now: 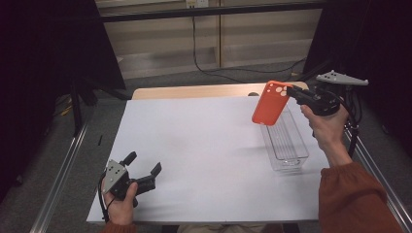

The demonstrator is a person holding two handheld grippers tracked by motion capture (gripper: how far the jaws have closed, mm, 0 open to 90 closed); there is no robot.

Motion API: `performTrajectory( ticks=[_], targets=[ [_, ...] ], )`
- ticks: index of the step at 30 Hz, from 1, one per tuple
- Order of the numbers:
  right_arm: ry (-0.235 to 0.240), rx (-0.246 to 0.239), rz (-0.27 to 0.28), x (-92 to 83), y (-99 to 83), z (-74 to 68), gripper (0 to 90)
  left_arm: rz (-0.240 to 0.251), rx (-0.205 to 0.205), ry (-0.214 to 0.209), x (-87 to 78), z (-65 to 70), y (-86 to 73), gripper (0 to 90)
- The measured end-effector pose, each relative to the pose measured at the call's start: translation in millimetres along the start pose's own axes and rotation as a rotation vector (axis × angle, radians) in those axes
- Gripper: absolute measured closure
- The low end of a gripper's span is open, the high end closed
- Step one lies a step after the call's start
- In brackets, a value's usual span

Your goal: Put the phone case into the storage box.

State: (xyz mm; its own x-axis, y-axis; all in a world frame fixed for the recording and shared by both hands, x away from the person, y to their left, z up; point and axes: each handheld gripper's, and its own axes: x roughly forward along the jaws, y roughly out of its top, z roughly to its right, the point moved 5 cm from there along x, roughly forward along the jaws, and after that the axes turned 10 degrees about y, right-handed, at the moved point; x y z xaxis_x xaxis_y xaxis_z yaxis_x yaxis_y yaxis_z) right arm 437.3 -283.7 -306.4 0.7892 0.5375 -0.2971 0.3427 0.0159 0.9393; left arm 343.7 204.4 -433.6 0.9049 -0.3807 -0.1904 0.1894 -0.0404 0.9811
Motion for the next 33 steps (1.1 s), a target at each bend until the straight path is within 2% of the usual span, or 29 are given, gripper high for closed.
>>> performTrajectory(
  ticks=[4, 11, 14, 26, 33],
  targets=[
    [-0.009, -0.005, -0.001, 5.7, 0.7, 6.4, 83.6, 0.006, 0.004, 0.022, -0.5, -1.2, 0.3, 2.0],
    [-0.032, -0.016, 0.017, 9.3, 11.2, 20.5, 83.6, 0.01, 0.0, 0.032, 0.0, -1.5, -0.2, 2.9],
    [-0.043, -0.02, 0.018, 11.3, 13.2, 26.7, 83.7, -0.003, -0.01, 0.043, 0.6, -3.0, -1.8, 2.6],
    [-0.1, -0.045, 0.012, 18.4, 14.6, 48.1, 83.7, 0.002, -0.01, 0.041, -1.6, -2.2, -0.8, 2.6],
    [-0.116, -0.06, 0.002, 27.2, 10.8, 53.2, 83.7, 0.005, -0.01, 0.044, -1.8, -1.6, -0.4, 2.6]
  ],
)
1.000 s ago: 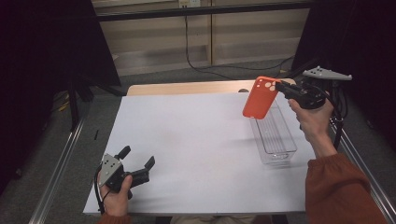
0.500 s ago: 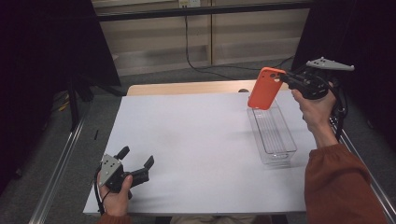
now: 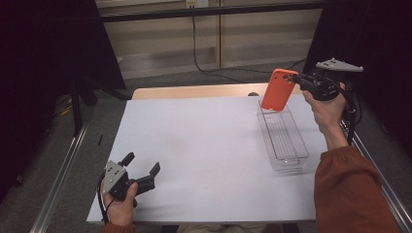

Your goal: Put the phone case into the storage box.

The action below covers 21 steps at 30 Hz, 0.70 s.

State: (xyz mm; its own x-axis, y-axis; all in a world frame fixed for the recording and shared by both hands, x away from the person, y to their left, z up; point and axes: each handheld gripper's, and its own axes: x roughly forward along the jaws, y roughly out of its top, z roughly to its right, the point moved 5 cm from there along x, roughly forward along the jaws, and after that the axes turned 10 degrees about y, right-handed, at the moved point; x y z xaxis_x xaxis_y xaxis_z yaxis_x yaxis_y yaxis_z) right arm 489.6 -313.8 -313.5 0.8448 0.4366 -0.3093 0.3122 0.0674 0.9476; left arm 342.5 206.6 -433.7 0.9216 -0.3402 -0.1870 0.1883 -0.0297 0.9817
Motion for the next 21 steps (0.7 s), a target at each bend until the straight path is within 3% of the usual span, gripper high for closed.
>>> performTrajectory(
  ticks=[7, 15, 21],
  targets=[
    [-0.015, -0.02, 0.002, 7.3, -2.7, 3.9, 83.7, 0.001, 0.002, 0.002, -0.4, -0.3, 0.1, 2.6],
    [-0.066, -0.02, -0.047, 22.4, -15.0, 15.8, 83.7, -0.002, -0.001, -0.006, -0.1, 0.3, -0.4, 2.4],
    [-0.067, -0.028, -0.063, 30.2, -19.7, 16.8, 83.8, -0.004, -0.001, -0.008, -0.2, 0.4, -0.6, 2.4]
  ],
)
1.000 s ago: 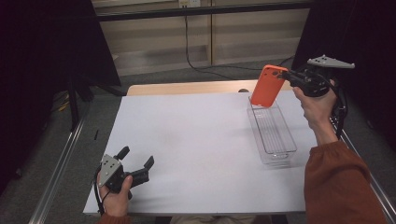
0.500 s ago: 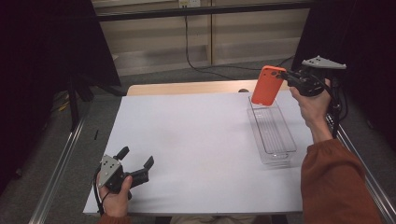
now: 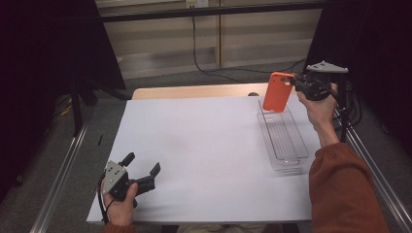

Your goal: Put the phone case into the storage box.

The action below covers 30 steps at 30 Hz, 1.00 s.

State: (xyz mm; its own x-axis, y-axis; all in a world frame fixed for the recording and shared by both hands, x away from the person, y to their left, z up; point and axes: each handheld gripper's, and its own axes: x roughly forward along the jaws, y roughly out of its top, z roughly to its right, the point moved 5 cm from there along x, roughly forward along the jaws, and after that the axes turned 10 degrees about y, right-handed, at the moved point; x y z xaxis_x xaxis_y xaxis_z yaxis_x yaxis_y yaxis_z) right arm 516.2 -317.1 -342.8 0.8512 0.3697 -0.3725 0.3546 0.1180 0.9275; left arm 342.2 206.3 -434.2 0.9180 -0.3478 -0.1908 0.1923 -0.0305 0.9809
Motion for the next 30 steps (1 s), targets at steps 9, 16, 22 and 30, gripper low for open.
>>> performTrajectory(
  ticks=[9, 16, 22, 30],
  targets=[
    [-0.014, -0.015, -0.037, 16.9, -12.7, 6.1, 83.8, 0.0, 0.01, -0.003, -0.5, -0.1, -0.2, 2.1],
    [-0.023, -0.028, -0.048, 25.4, -17.3, 7.2, 83.8, -0.004, 0.008, -0.002, -0.4, -0.4, -0.7, 2.2],
    [-0.03, -0.034, -0.06, 29.9, -21.4, 7.2, 83.9, -0.002, 0.009, -0.005, -0.4, 0.5, -0.5, 2.2],
    [-0.032, -0.038, -0.066, 35.2, -23.6, 5.3, 83.9, -0.001, 0.012, -0.001, -0.8, -0.2, -0.5, 2.2]
  ],
)
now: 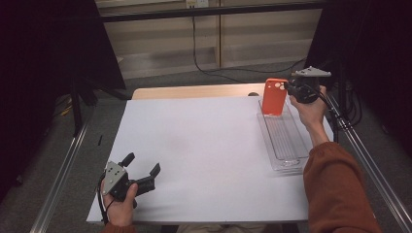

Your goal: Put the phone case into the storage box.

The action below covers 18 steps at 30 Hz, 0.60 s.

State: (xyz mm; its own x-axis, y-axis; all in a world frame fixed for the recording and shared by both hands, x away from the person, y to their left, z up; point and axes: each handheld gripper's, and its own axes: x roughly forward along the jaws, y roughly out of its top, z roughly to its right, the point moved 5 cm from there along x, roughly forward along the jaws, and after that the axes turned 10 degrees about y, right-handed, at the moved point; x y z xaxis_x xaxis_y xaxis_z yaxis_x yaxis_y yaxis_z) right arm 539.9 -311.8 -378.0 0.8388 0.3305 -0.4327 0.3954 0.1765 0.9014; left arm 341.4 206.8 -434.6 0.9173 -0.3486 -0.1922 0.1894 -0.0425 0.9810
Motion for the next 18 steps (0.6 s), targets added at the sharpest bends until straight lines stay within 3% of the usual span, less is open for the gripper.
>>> performTrajectory(
  ticks=[18],
  targets=[
    [-0.011, -0.004, -0.029, 10.5, -8.6, 1.8, 83.8, 0.002, 0.001, -0.005, -0.1, 0.3, 0.2, 2.2]
  ],
)
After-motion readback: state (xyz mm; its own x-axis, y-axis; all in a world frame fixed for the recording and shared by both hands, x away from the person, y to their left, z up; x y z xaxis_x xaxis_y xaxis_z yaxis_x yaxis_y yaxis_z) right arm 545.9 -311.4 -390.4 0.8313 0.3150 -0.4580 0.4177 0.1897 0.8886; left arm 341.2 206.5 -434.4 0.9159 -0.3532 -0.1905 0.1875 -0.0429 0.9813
